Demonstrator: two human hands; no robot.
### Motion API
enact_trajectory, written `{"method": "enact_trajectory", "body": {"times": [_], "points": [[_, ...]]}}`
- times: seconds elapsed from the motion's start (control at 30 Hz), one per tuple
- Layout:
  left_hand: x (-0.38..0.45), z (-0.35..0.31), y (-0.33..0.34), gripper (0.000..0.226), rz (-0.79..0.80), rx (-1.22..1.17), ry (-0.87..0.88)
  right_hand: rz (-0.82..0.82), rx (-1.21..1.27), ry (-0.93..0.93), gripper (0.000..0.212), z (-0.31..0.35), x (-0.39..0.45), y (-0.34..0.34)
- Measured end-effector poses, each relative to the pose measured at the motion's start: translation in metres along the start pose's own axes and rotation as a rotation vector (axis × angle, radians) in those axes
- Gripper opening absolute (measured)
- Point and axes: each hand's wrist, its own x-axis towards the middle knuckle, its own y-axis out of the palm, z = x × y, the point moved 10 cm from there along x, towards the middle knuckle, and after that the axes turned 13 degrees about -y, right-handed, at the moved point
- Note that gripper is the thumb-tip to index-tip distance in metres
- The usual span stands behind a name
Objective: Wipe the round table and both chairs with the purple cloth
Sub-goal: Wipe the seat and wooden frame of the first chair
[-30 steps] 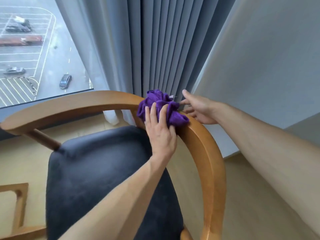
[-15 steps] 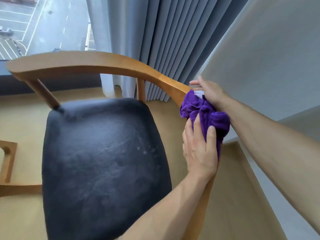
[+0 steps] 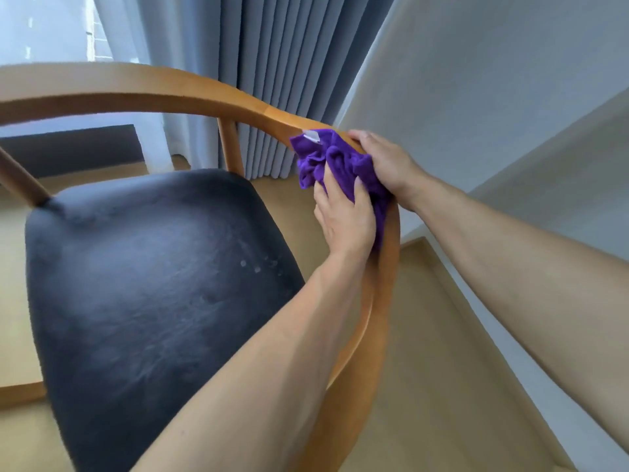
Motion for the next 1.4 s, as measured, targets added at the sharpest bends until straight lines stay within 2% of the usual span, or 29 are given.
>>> {"method": "enact_trajectory", "body": {"times": [0.17, 0.3, 0.4, 0.5, 0.63, 0.73, 0.83, 0.97, 1.1, 1.17, 1.27, 1.4], "points": [[-0.051, 0.052, 0.002, 0.056, 0.071, 0.142, 0.017, 0.012, -0.067, -0.031, 0.041, -0.001, -0.004, -0.001], [-0.047, 0.042, 0.003, 0.05, 0.081, 0.151, 0.024, 0.012, -0.079, -0.049, 0.043, -0.002, -0.01, -0.005], [-0.007, 0.006, 0.001, 0.055, -0.029, 0.08, -0.031, 0.024, -0.02, -0.039, 0.044, -0.011, -0.015, -0.005], [0.011, -0.009, 0.0, 0.059, -0.13, 0.077, -0.046, 0.0, 0.183, -0.005, 0.043, -0.021, -0.024, -0.006], [-0.028, 0.029, 0.006, 0.054, -0.051, 0.198, -0.02, -0.002, 0.329, 0.018, 0.046, -0.025, -0.034, -0.005], [-0.068, 0.07, -0.003, 0.045, 0.053, 0.36, -0.057, 0.04, 0.306, -0.001, 0.047, -0.026, -0.038, -0.006], [-0.083, 0.089, -0.011, 0.039, 0.091, 0.538, -0.108, 0.077, 0.241, -0.025, 0.049, -0.026, -0.04, -0.005], [-0.059, 0.045, 0.005, 0.048, 0.038, 0.424, -0.037, 0.104, 0.179, -0.025, 0.053, -0.025, -0.045, -0.002], [-0.05, 0.01, 0.009, 0.057, -0.09, 0.403, 0.086, 0.109, 0.305, 0.016, 0.054, -0.031, -0.056, 0.0], [-0.068, 0.02, 0.006, 0.06, -0.095, 0.49, 0.129, 0.137, 0.361, 0.039, 0.054, -0.033, -0.063, 0.003], [-0.1, 0.054, 0.0, 0.063, -0.068, 0.758, 0.101, 0.195, 0.353, 0.043, 0.057, -0.031, -0.069, 0.007], [-0.121, 0.081, -0.025, 0.044, -0.049, 1.067, 0.078, 0.179, 0.263, 0.03, 0.063, -0.03, -0.071, 0.005]]}}
